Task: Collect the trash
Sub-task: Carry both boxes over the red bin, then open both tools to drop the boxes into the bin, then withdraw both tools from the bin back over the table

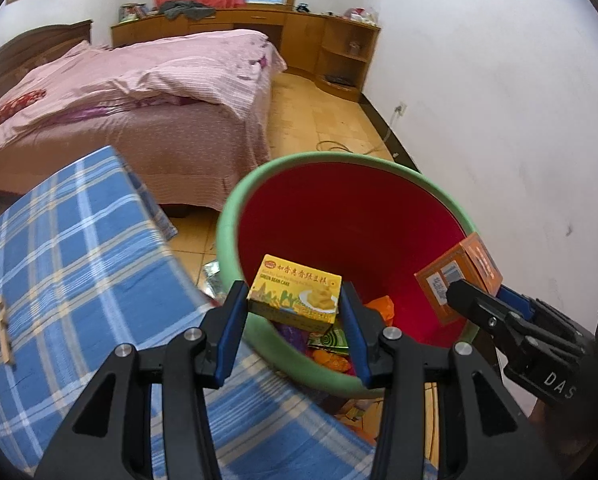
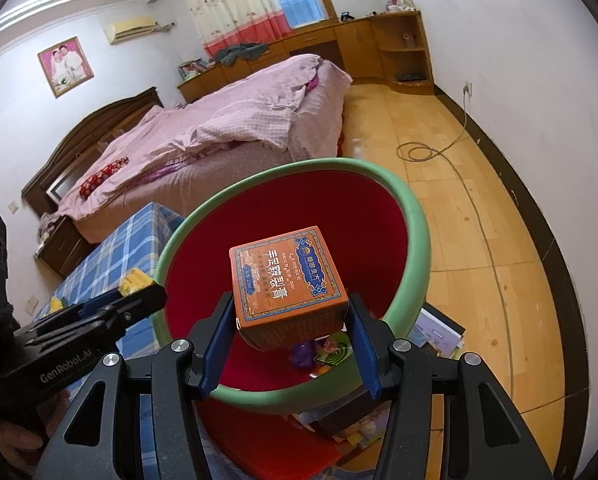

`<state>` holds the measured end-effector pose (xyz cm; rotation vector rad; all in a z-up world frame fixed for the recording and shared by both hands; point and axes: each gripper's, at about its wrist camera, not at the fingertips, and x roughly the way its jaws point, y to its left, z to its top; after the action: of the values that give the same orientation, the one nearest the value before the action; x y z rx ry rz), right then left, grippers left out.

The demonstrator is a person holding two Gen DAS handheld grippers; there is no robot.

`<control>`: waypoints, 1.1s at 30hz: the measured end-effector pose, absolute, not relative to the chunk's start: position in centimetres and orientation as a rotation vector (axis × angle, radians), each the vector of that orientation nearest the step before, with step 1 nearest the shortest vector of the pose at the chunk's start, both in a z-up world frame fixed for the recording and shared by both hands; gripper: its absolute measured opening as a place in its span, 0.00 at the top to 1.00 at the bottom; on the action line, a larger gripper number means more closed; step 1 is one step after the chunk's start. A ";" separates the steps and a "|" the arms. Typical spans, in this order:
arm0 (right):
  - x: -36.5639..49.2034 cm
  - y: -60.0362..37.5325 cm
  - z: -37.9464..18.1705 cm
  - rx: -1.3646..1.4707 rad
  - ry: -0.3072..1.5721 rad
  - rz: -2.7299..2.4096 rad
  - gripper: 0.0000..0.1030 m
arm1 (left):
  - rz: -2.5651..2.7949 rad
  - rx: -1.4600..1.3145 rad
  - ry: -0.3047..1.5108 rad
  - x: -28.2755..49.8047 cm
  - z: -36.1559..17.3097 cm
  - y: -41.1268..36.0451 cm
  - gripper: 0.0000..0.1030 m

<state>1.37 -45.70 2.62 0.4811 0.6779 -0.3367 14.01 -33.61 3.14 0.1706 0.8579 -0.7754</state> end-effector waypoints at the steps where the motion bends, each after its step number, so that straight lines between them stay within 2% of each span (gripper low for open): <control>1: 1.4 -45.8 2.6 0.483 0.677 -0.339 0.46 | -0.792 0.175 0.859 13.9 3.0 -33.9 0.55; 11: 1.5 -46.6 2.4 0.497 0.672 -0.344 0.45 | -0.812 0.176 0.885 13.9 2.4 -34.5 0.49; 18: 2.3 -46.8 2.7 0.497 0.672 -0.329 0.44 | -0.790 0.166 0.880 13.7 3.1 -33.5 0.48; 22: 2.3 -46.4 3.1 0.495 0.666 -0.325 0.35 | -0.766 0.152 0.879 13.7 3.7 -32.4 0.48; 33: 2.4 -43.9 4.9 0.465 0.641 -0.276 0.35 | -0.674 0.092 0.862 14.1 5.6 -27.2 0.48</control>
<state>2.41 -43.93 4.88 0.4647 0.6406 -0.2764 14.06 -27.17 5.59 0.0919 0.8622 -0.6744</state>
